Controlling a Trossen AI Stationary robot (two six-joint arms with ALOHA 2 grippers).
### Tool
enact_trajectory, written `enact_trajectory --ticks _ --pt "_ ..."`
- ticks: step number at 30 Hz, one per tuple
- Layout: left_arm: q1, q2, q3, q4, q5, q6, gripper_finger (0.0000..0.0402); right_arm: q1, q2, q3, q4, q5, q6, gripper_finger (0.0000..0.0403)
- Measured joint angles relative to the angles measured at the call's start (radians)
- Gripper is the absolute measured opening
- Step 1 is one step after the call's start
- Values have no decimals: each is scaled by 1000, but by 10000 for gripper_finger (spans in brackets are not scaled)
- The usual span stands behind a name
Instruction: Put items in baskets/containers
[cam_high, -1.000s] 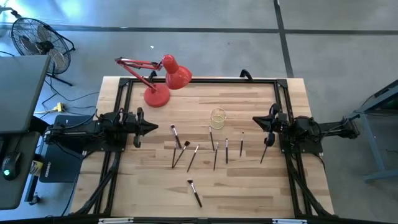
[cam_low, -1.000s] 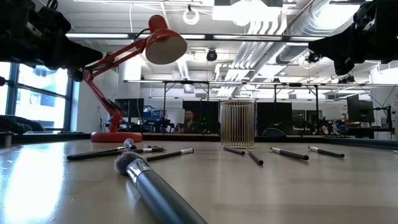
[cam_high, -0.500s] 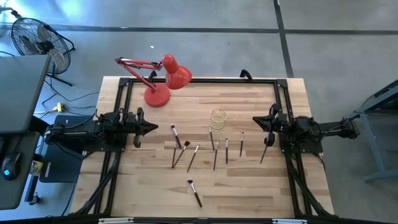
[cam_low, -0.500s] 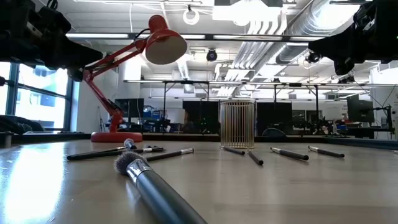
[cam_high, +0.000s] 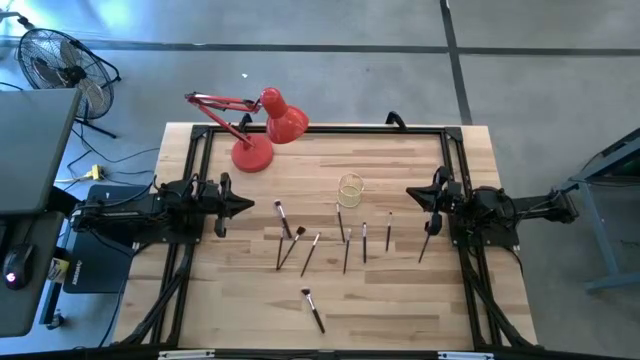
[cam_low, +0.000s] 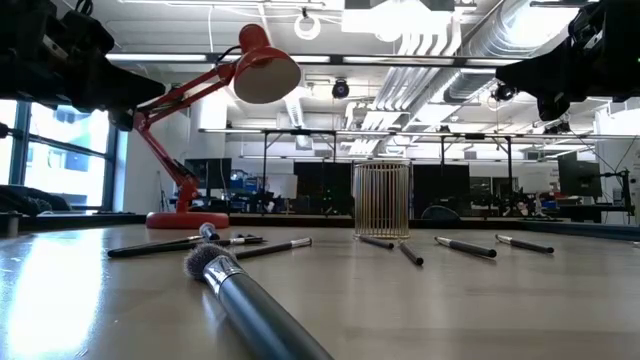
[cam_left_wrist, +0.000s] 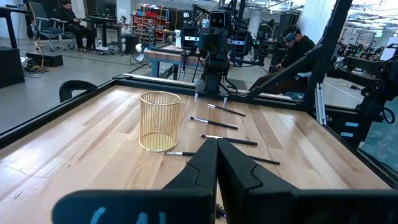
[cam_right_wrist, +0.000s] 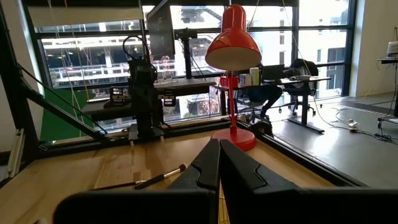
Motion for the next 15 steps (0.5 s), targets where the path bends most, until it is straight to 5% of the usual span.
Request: enact_trajectory --ticks 15 --pt "0 0 0 1 -28 0 1 0 0 0 0 0 0 5"
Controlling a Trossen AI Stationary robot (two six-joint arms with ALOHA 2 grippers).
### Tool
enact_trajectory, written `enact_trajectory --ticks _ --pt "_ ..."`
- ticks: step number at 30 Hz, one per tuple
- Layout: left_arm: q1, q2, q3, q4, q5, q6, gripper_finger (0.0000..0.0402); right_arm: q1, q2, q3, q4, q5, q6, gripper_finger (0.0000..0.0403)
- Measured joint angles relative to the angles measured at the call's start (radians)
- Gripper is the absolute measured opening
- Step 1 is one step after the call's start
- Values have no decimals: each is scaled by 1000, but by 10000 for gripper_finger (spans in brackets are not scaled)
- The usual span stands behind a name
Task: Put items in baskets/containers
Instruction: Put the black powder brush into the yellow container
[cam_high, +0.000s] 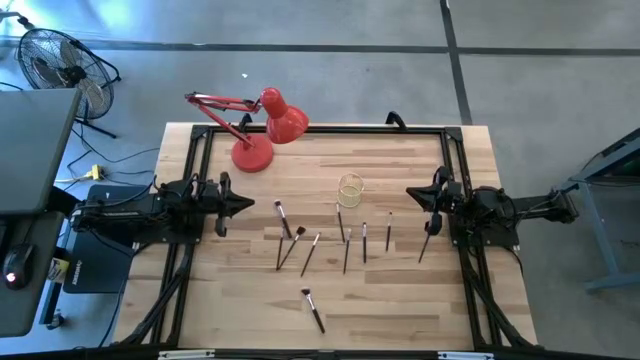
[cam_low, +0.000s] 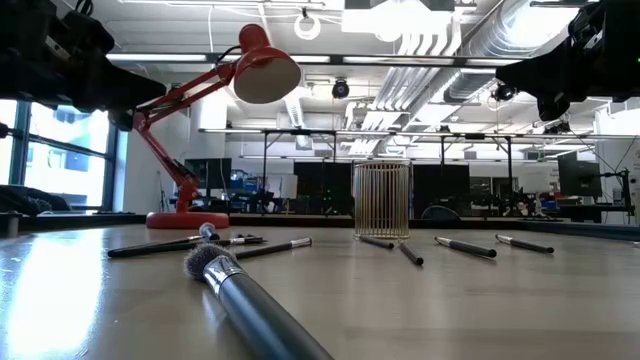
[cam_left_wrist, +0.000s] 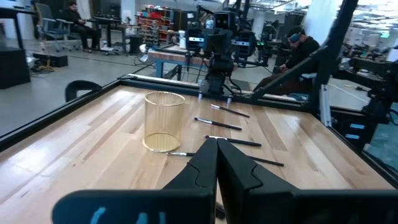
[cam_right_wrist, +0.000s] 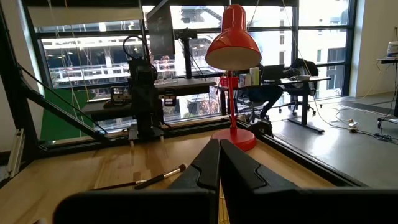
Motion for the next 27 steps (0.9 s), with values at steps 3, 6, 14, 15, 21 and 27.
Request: enact_trajectory --ticks 3,6,14,15,21,27 --pt "0 0 0 1 6 0 1 0 0 0 0 0 0 5" --pt "0 0 0 1 8 0 1 0 0 0 0 0 0 5" --pt "0 0 0 25 -68 -40 1 0 0 0 0 0 0 5" --pt "0 0 0 40 -95 -65 1 0 0 0 0 0 0 5" --pt "0 10 41 28 -152 -112 0 0 0 0 0 0 0 5" --pt "-1 104 102 42 -221 -121 0 0 0 0 0 0 0 5"
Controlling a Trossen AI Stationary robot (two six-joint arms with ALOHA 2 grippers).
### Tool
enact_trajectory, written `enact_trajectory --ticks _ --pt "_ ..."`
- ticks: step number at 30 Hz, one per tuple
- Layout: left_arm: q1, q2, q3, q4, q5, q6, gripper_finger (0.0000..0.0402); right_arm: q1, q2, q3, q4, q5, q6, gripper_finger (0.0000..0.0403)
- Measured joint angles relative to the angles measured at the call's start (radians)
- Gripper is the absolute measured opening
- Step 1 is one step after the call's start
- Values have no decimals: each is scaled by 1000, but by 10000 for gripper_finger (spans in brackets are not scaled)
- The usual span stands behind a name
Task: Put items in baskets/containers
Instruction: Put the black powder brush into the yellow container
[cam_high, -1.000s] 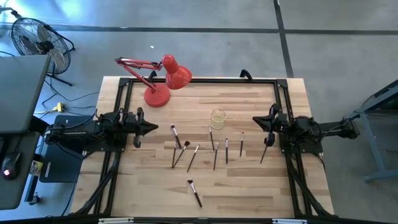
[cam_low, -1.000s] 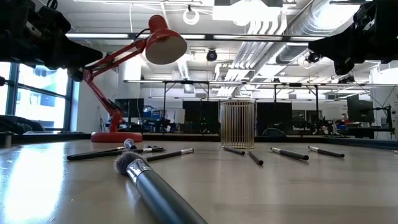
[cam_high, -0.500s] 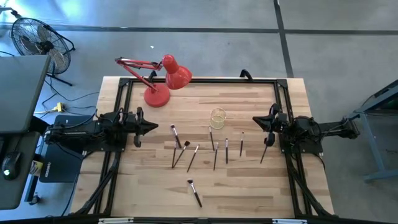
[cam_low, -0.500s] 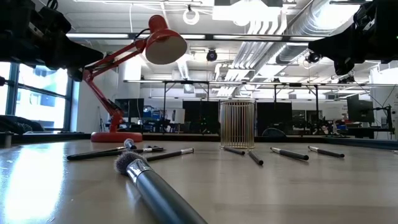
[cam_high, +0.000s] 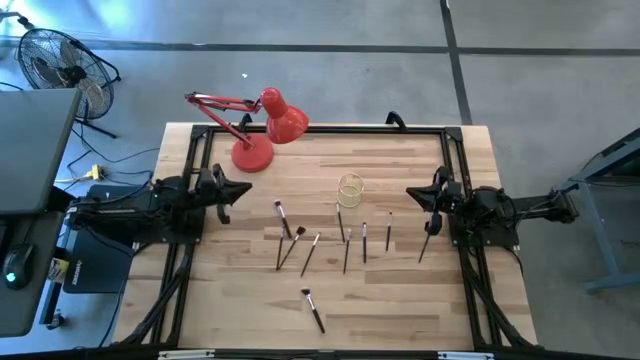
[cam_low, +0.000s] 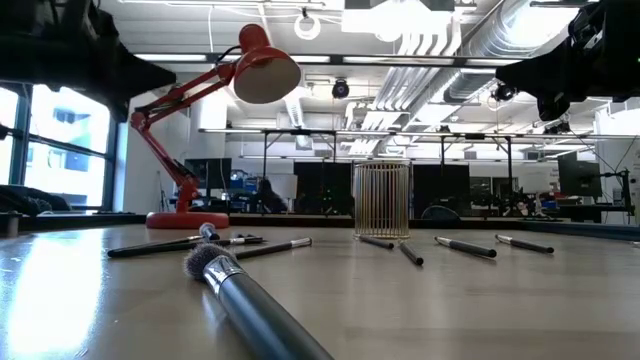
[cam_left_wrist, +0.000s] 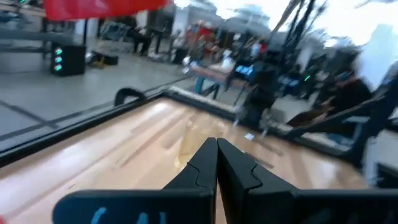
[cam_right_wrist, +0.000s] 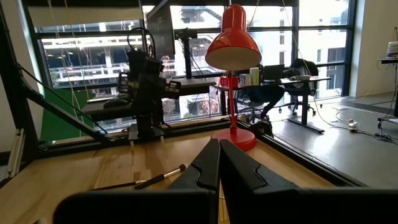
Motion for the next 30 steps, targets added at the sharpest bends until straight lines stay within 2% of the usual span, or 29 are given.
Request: enact_trajectory --ticks 6,11,14,18,25,30 --pt "1 118 29 8 -133 -30 0 0 0 0 -1 0 0 5" --pt "-12 253 72 0 -140 -194 0 0 0 0 -1 0 0 5" --pt "-65 373 133 -20 -164 -273 0 0 0 0 -1 0 0 5" --pt "-170 550 241 -108 -279 -389 0 0 0 0 -2 0 0 5" --pt "-313 806 507 -433 -452 -625 0 0 0 0 -1 0 0 5" --pt "-342 942 691 -691 -473 -875 0 0 0 0 -2 0 0 5"
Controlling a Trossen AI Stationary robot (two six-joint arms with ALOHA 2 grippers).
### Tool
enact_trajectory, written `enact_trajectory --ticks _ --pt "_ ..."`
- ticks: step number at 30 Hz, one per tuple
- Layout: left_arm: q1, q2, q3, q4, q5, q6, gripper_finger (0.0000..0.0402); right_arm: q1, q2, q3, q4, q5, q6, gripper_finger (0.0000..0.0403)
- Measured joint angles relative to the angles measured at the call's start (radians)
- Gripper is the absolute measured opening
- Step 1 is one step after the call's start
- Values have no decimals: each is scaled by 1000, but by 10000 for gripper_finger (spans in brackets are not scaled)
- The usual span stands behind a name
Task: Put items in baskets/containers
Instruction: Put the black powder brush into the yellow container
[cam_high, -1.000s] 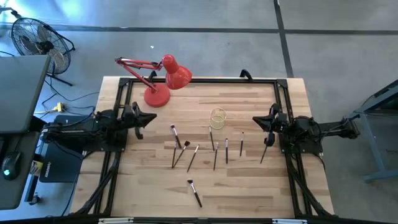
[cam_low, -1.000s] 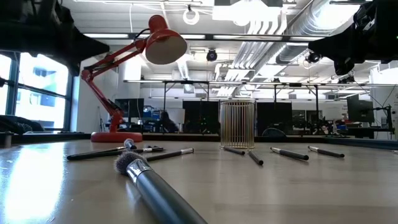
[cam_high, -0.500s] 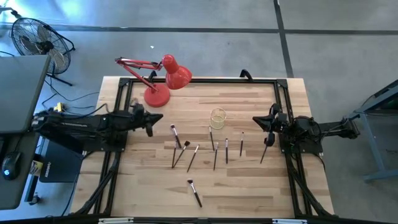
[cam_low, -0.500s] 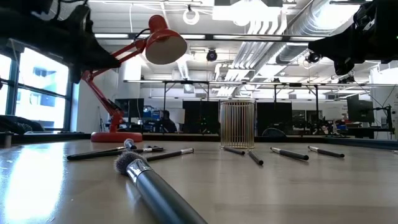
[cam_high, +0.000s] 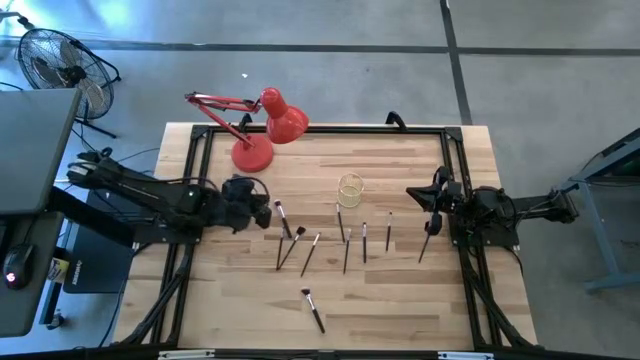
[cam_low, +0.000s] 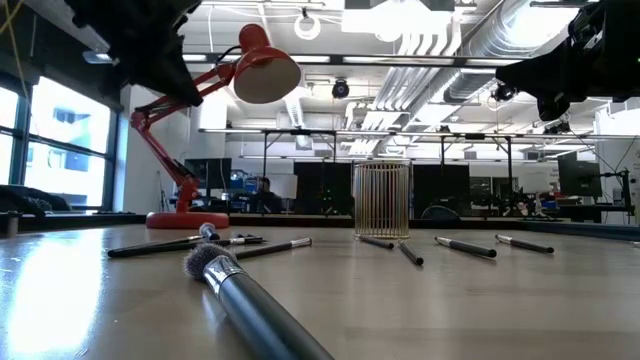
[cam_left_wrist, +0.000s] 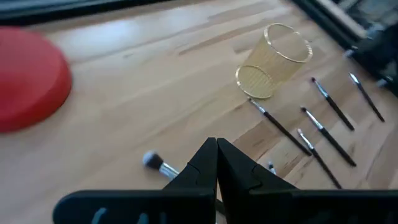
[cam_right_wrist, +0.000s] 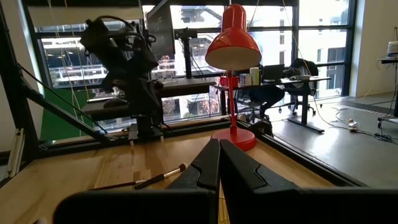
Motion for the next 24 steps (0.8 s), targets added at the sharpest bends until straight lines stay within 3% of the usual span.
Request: enact_trajectory --ticks 7,13,24 --pt "2 111 164 -294 102 -376 0 0 0 0 0 0 0 5" --pt "2 203 184 -392 263 -631 0 0 0 0 -3 0 0 5" --pt "3 311 182 -392 301 -761 1 0 0 0 -5 0 0 5"
